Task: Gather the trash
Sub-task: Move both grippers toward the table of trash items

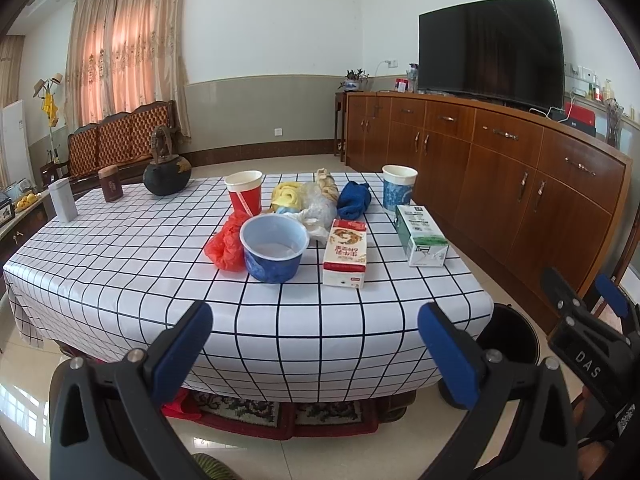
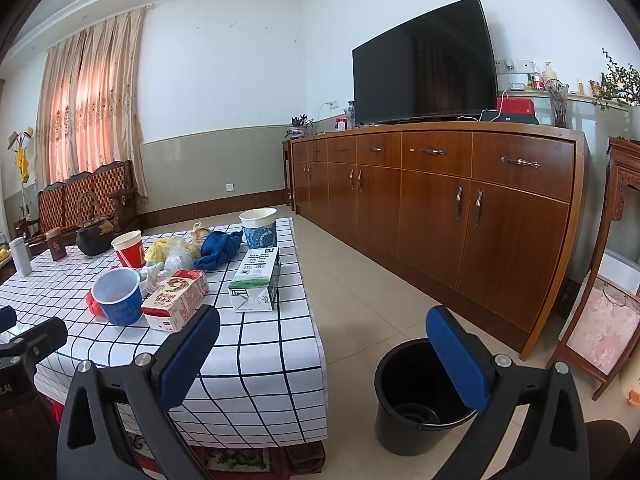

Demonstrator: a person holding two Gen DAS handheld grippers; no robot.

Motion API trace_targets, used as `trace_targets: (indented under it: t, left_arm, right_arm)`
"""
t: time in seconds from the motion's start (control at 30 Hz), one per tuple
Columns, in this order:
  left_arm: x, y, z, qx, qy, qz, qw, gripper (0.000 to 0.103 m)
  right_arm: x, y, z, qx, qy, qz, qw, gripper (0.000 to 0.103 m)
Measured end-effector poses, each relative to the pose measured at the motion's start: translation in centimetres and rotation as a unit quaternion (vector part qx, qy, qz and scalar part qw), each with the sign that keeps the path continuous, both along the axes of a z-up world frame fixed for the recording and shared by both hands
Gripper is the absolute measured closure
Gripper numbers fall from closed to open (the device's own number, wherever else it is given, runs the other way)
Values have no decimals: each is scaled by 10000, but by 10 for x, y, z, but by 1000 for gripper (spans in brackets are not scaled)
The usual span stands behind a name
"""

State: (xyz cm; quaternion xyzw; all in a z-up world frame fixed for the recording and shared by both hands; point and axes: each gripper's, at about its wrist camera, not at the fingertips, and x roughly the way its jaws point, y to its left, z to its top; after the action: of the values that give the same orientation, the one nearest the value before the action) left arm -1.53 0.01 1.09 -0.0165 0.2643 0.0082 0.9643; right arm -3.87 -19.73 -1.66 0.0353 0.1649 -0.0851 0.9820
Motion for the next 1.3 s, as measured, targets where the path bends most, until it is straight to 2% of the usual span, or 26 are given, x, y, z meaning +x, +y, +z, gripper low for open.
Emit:
trace_targets:
  t: [1.3]
  left_arm:
    - [3, 8, -3, 53, -29, 92, 9999, 0]
  right_arm:
    - [3, 4, 2, -7, 13, 37, 10000, 0]
